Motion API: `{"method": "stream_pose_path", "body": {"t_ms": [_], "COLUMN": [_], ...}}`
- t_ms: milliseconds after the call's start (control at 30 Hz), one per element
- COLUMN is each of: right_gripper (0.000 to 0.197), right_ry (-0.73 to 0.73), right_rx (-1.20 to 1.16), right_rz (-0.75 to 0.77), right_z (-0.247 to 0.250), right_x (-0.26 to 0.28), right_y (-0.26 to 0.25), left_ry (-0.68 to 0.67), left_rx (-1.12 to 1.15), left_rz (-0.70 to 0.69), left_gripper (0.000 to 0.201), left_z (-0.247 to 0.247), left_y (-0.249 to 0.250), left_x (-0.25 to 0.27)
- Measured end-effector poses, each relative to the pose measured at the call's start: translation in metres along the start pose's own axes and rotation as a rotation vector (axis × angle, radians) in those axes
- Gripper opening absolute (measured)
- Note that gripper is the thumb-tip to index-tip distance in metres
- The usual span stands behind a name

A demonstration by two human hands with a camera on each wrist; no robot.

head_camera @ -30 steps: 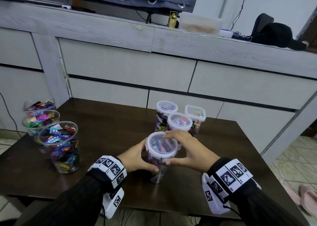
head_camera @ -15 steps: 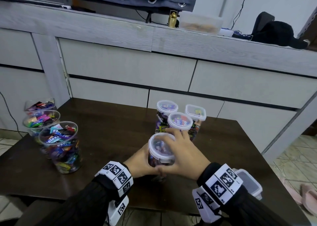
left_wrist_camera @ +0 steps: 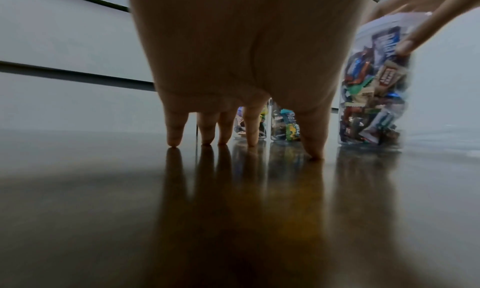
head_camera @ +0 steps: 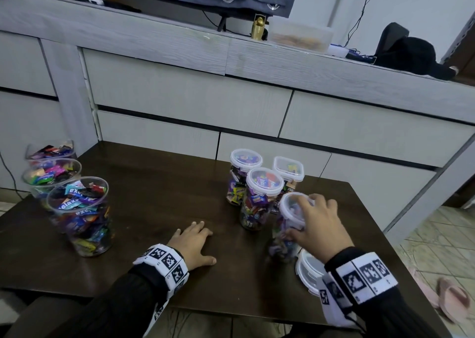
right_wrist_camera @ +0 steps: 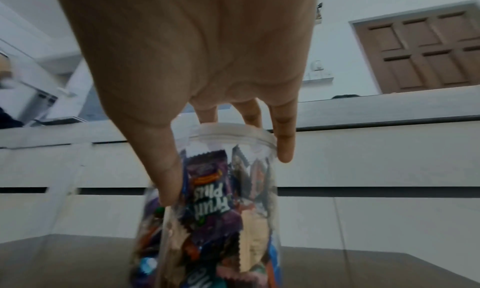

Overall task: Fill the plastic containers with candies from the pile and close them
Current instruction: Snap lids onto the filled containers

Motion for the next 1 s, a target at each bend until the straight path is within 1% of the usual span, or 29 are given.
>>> {"method": "stream_pose_path", "body": {"t_ms": [100,267,400,467,500,533,600,667,733,800,833,867,900,933,1000], "right_gripper": [0.059,0.055,0.051,0.052,0.053,0.055,0.063,0.079,0.093,0.102,0.106,0.11,0.112,0.112,0.109], "right_ry": [0.014,0.035,0.045,0.05,0.049,0.045,0.031,0.043,0.11,0.185,0.21,0.223,0.221,0.196,0.08], "right_rx": [0.027,-0.012,-0.016,-0.015,-0.003,0.016,0.05,0.009,-0.095,-0.137,-0.141,-0.148,-0.155,-0.154,-0.127], "right_rz": [-0.111,-0.249,-0.299,-0.308,-0.309,-0.308,-0.305,-0.316,-0.324,-0.331,-0.346,-0.369,-0.399,-0.434,-0.512], "right_z": [0.001,0.0,0.0,0.0,0.0,0.0,0.001,0.004,0.012,0.022,0.025,0.026,0.026,0.023,0.01], "right_x": [-0.02,-0.056,-0.077,-0.081,-0.081,-0.08,-0.078,-0.074,-0.067,-0.057,-0.05,-0.044,-0.038,-0.032,-0.019], "right_y": [0.025,0.054,0.07,0.074,0.075,0.075,0.074,0.074,0.075,0.078,0.08,0.083,0.087,0.091,0.1], "left_ry": [0.001,-0.008,-0.017,-0.002,0.026,0.073,0.22,0.42,0.64,0.837,0.9,0.928,0.914,0.857,0.646], "left_rx": [-0.001,-0.006,-0.013,-0.003,0.013,0.041,0.128,0.216,0.241,0.178,0.118,0.048,-0.031,-0.108,-0.216], "left_rz": [0.006,0.007,0.008,0.004,-0.002,-0.013,-0.037,-0.043,-0.024,0.043,0.103,0.181,0.269,0.36,0.506], "left_gripper": [0.079,0.079,0.079,0.074,0.07,0.065,0.054,0.044,0.037,0.033,0.034,0.036,0.041,0.049,0.069], "left_z": [0.001,0.001,0.002,0.004,0.009,0.016,0.038,0.068,0.102,0.133,0.146,0.156,0.162,0.165,0.159], "left_y": [0.001,0.0,0.001,0.0,0.0,0.0,-0.003,-0.012,-0.027,-0.048,-0.062,-0.076,-0.092,-0.109,-0.14], "left_x": [0.0,0.002,0.002,0.004,0.007,0.01,0.021,0.039,0.062,0.087,0.098,0.107,0.112,0.114,0.112]}}
Point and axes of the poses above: each hand's wrist, its own x-axis away from the middle knuckle, its own z-axis out of the back of the hand, y = z × x, the point moved 8 cm from there along -x, towards the middle knuckle, and after that the axes turned 13 degrees about -x, right-handed, at the moved point
